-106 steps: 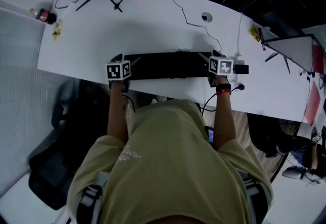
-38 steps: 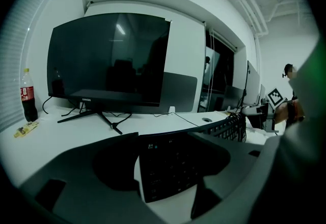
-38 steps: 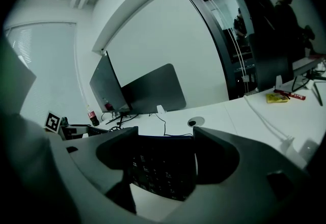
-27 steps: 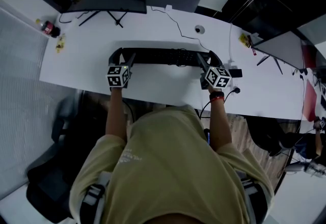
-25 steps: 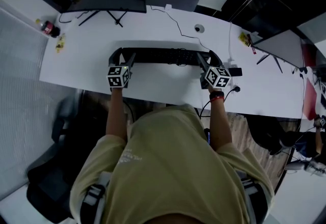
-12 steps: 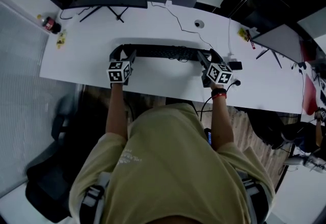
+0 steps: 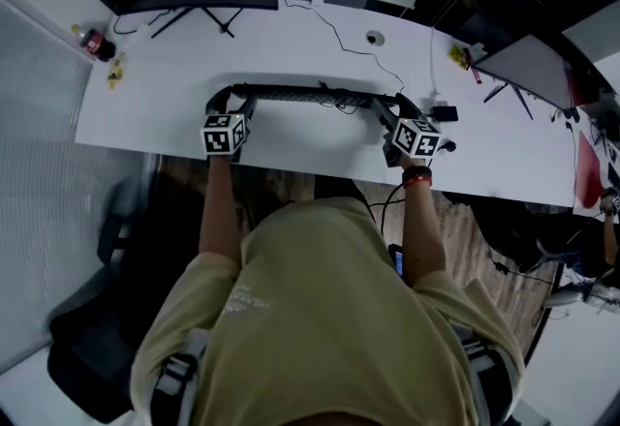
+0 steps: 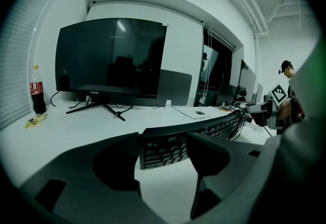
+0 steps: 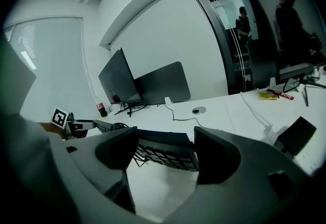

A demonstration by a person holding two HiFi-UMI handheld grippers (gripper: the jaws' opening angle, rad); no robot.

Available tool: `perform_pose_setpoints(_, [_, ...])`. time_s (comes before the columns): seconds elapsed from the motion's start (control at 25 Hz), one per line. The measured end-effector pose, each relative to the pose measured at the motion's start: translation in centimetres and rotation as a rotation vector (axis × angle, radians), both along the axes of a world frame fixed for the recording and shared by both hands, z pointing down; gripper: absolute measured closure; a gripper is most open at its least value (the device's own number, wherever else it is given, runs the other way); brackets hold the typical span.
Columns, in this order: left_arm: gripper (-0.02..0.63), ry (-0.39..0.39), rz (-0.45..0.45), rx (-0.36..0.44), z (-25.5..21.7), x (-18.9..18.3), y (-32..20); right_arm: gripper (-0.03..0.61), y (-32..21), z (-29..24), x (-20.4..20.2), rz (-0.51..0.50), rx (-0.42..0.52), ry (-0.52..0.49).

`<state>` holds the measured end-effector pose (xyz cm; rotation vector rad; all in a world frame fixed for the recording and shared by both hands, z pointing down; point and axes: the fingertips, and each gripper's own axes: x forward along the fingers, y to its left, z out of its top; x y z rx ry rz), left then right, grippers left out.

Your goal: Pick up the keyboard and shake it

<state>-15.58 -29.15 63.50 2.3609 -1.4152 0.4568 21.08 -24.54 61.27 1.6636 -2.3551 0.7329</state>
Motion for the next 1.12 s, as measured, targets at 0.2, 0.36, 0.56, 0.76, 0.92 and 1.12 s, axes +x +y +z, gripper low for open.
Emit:
perform_pose_setpoints(0.2, [0.311, -0.005, -0.005, -0.021, 0.3, -0.3, 1.3, 0.229, 1.6, 0.2, -0.4, -0.005, -0.014, 0.006])
perform_pose_setpoints(0.36, [0.311, -0.004, -0.009, -0.025, 0.8, -0.5, 2.5, 0.227, 2.7, 0.6, -0.7, -0.013, -0.025, 0.014])
perform_pose_setpoints(0.56, [0.311, -0.014, -0.006, -0.036, 1.1, -0.6, 3.1, 0.225, 3.5, 1.0, -0.9, -0.028, -0.027, 0.027])
perform_pose_setpoints(0.76, [0.311, -0.027, -0.003, -0.060, 2.1, -0.9, 5.1, 0.222, 5.3, 1.8, -1.4, -0.052, -0.056, 0.048])
perform_pose_setpoints(0.92, [0.310, -0.044, 0.004, -0.079, 2.9, -1.2, 6.0, 0.221, 6.2, 2.5, -1.7, -0.064, -0.060, 0.063])
perform_pose_setpoints(1.12, [0.311, -0.053, 0.002, -0.089, 3.9, -1.4, 6.9, 0.221, 7.2, 3.2, -2.0, -0.069, -0.071, 0.083])
